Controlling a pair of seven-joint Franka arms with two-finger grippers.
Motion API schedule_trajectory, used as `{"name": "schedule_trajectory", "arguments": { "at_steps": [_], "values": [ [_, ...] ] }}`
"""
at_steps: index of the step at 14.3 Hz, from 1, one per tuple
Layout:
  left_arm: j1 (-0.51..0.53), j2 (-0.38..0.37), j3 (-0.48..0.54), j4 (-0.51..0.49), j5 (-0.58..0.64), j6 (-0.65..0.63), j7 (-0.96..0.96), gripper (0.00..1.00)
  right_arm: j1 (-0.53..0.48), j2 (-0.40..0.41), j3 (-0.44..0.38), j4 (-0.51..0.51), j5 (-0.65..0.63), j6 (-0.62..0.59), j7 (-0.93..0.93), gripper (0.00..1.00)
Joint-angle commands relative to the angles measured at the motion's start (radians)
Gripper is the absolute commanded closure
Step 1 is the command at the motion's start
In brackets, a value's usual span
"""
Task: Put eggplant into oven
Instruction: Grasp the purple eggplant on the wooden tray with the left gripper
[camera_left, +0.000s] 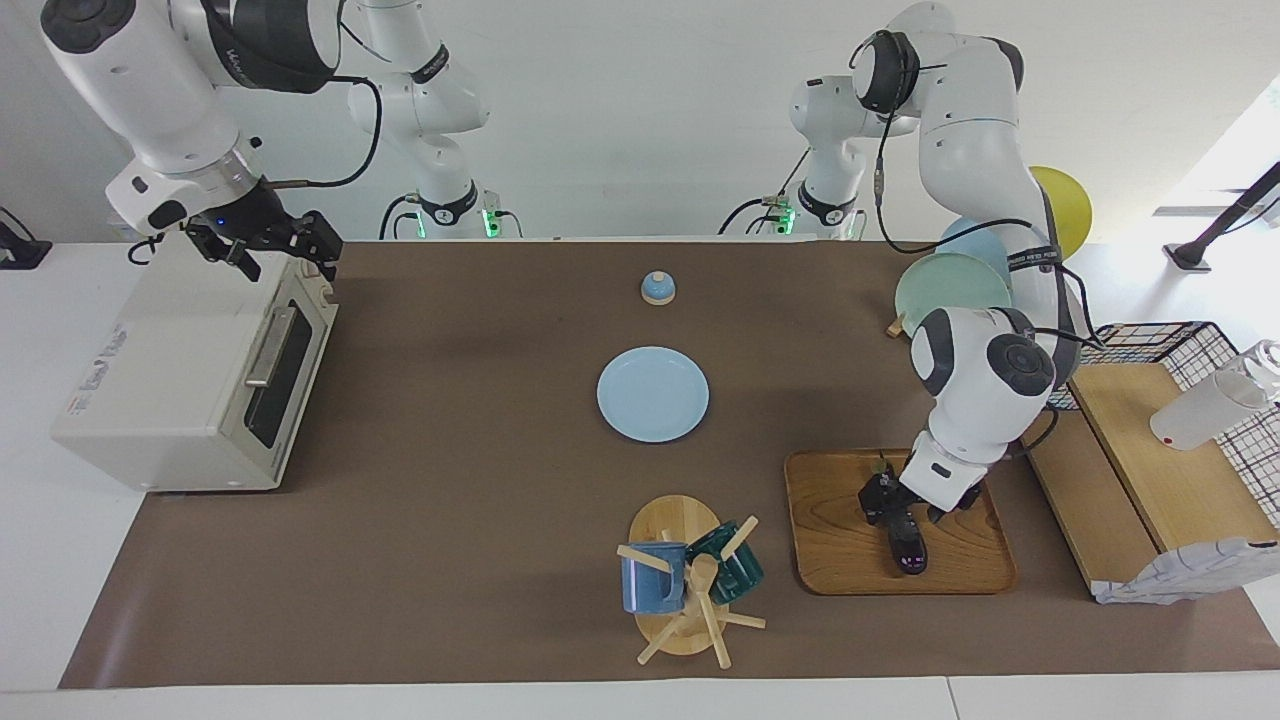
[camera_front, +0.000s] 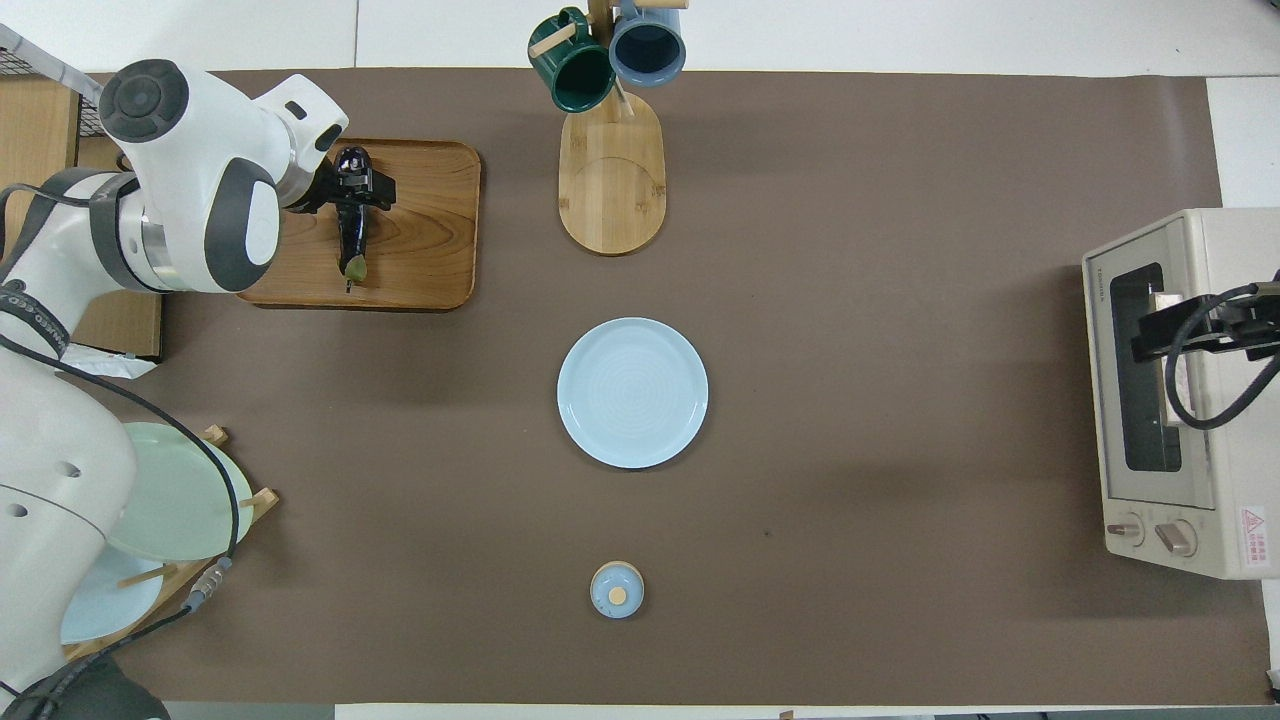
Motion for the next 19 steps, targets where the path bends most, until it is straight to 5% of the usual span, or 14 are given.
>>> {"name": "schedule_trajectory", "arguments": {
  "at_steps": [1, 3, 4, 5, 7, 12, 19],
  "values": [
    [-0.009, -0.014, 0.008, -0.052, 0.021, 0.049, 0.014, 0.00, -0.015, -0.013, -0.001, -0.022, 0.023, 0.019, -0.028, 0.14],
    [-0.009, -0.018, 0.008, -0.073, 0.021, 0.070, 0.014, 0.07, -0.003, -0.018, -0.001, -0.044, 0.023, 0.059, -0.031, 0.80],
    [-0.008, -0.020, 0.007, -0.073, 0.021, 0.064, 0.014, 0.17, -0.002, -0.039, 0.002, -0.086, 0.023, 0.088, -0.027, 1.00],
    [-0.008, -0.020, 0.007, -0.072, 0.021, 0.061, 0.014, 0.33, -0.002, -0.058, 0.002, -0.134, 0.021, 0.131, -0.031, 1.00],
    [-0.005, -0.020, 0.005, -0.055, 0.013, 0.037, 0.017, 0.96, -0.005, -0.103, 0.000, -0.249, 0.006, 0.243, -0.040, 1.00],
    [-0.008, -0.027, 0.005, 0.026, -0.059, -0.086, 0.009, 1.00, -0.008, -0.108, 0.002, -0.320, -0.120, 0.320, -0.040, 1.00],
    [-0.057, -0.227, 0.004, 0.010, -0.102, -0.323, -0.135, 1.00, -0.023, -0.093, 0.000, -0.369, -0.226, 0.381, -0.089, 1.00]
  ]
}}
